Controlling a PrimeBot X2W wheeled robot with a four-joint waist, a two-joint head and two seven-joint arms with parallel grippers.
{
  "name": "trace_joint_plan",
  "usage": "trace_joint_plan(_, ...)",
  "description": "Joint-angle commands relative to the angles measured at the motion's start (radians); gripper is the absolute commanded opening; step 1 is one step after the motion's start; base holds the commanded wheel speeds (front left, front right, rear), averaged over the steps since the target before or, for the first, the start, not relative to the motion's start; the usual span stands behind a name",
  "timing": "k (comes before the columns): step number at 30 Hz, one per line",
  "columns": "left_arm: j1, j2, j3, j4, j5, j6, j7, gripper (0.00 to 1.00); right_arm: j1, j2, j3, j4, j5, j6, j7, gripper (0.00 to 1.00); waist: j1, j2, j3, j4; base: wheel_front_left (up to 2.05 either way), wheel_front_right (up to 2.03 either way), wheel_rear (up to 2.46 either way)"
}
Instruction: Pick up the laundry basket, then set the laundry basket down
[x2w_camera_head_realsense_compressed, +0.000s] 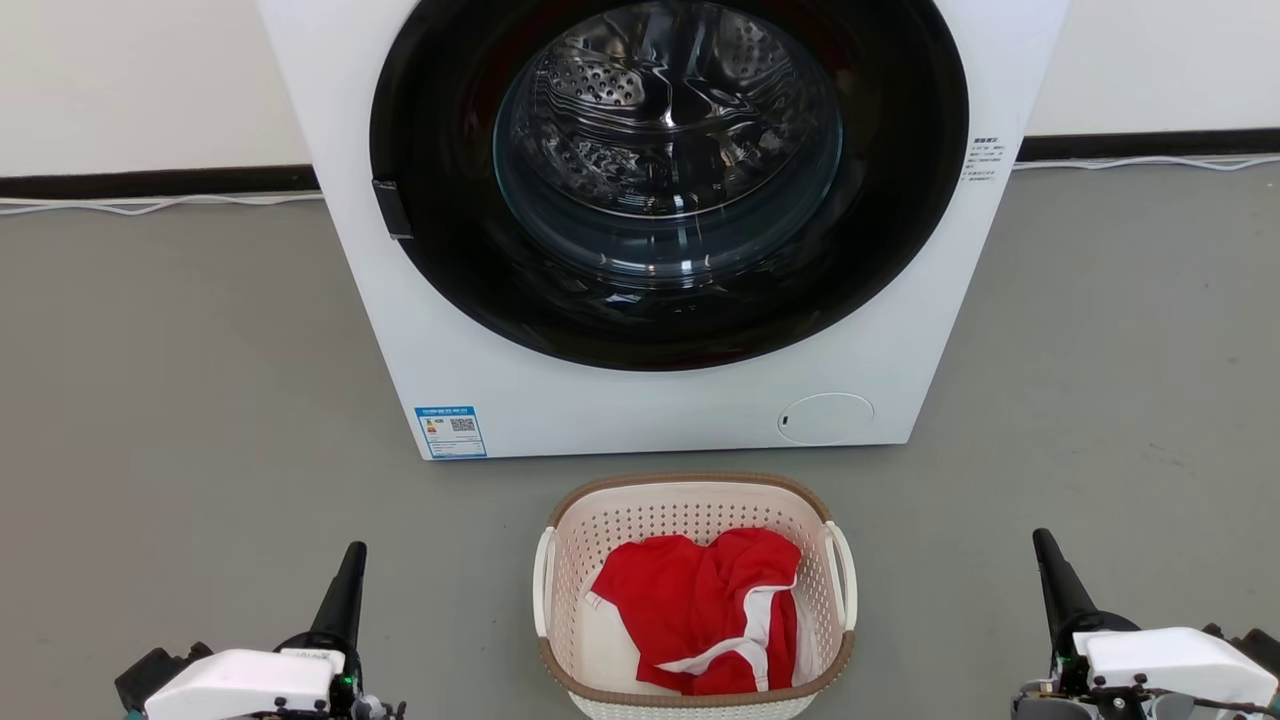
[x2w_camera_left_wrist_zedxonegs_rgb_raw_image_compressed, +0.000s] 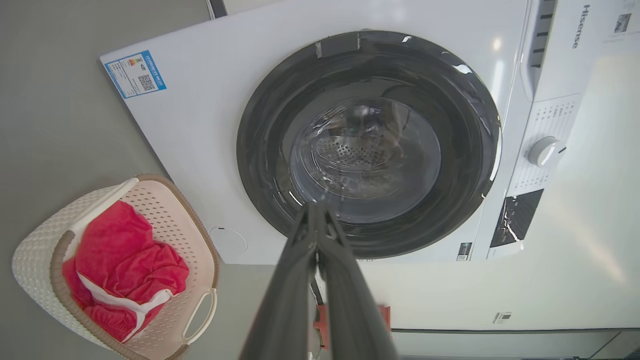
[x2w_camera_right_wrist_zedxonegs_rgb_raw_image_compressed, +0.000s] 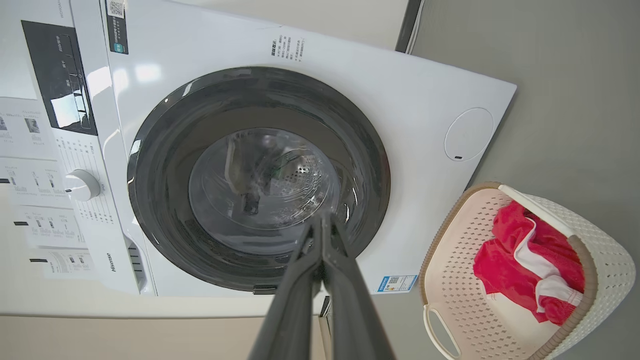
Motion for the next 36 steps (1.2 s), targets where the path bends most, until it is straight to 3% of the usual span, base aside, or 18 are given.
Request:
trace_joint_plan(1, -0.052, 0.014, 0.032, -0.039, -0.036, -0.011, 0.014, 0.0, -0.056, -0.01, 0.016, -0.042, 0.045, 0.006, 0.015, 0.0, 0.0, -0.0001, 0.001, 0.0, 0.0, 0.0, 0.0)
trace_joint_plan(17, -0.058, 0.016, 0.047, -0.084, -0.191, -0.033, 0.058, 0.0, -0.06, -0.01, 0.013, -0.083, 0.247, 0.007, 0.058, 0.0, 0.0, -0.0001, 0.012, 0.004, 0.0, 0.0, 0.0)
trace_joint_plan(36, -0.058, 0.016, 0.047, -0.085, -0.194, -0.034, 0.059, 0.0, -0.06, -0.01, 0.013, -0.083, 0.251, 0.007, 0.059, 0.0, 0.0, -0.0001, 0.012, 0.004, 0.0, 0.0, 0.0)
